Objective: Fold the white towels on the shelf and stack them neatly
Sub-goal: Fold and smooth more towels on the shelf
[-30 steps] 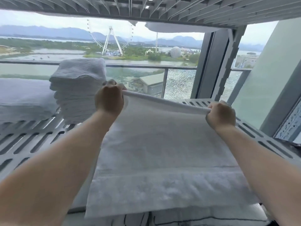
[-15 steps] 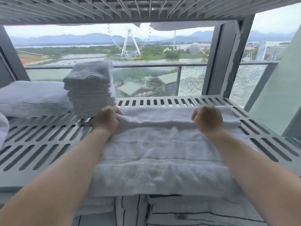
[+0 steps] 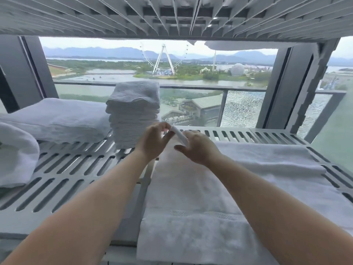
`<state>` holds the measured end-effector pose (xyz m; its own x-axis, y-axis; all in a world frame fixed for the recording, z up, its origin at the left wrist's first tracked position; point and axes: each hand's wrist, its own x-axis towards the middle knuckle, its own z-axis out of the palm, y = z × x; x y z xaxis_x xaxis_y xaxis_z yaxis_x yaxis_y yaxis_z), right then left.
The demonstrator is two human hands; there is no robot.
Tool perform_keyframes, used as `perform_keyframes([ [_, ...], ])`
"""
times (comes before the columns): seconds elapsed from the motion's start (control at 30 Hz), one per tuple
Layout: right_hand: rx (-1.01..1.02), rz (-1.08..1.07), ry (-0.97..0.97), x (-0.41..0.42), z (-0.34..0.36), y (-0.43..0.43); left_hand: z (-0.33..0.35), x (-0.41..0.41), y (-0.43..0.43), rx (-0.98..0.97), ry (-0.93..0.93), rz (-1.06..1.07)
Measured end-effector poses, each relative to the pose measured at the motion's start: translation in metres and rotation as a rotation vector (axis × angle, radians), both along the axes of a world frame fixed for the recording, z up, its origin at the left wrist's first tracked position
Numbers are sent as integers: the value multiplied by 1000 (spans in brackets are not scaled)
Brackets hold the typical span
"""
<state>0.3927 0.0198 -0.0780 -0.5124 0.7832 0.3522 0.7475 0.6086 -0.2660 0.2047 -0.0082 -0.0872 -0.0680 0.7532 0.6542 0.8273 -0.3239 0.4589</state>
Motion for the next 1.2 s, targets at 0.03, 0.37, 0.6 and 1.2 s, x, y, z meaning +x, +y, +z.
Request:
perform_keyframes([
  [0.03, 6, -24, 86, -5, -2, 6, 1, -3, 3, 2, -5, -23],
  [0.37, 102, -212, 574, -6, 3, 33, 4, -3, 42, -10, 328, 201],
  [0.6, 171, -135, 478, -1, -5, 26, 7, -5, 53, 8, 250, 242],
  [1.2, -66, 157, -199, -10, 1, -9, 2, -21, 42, -166, -180, -224],
])
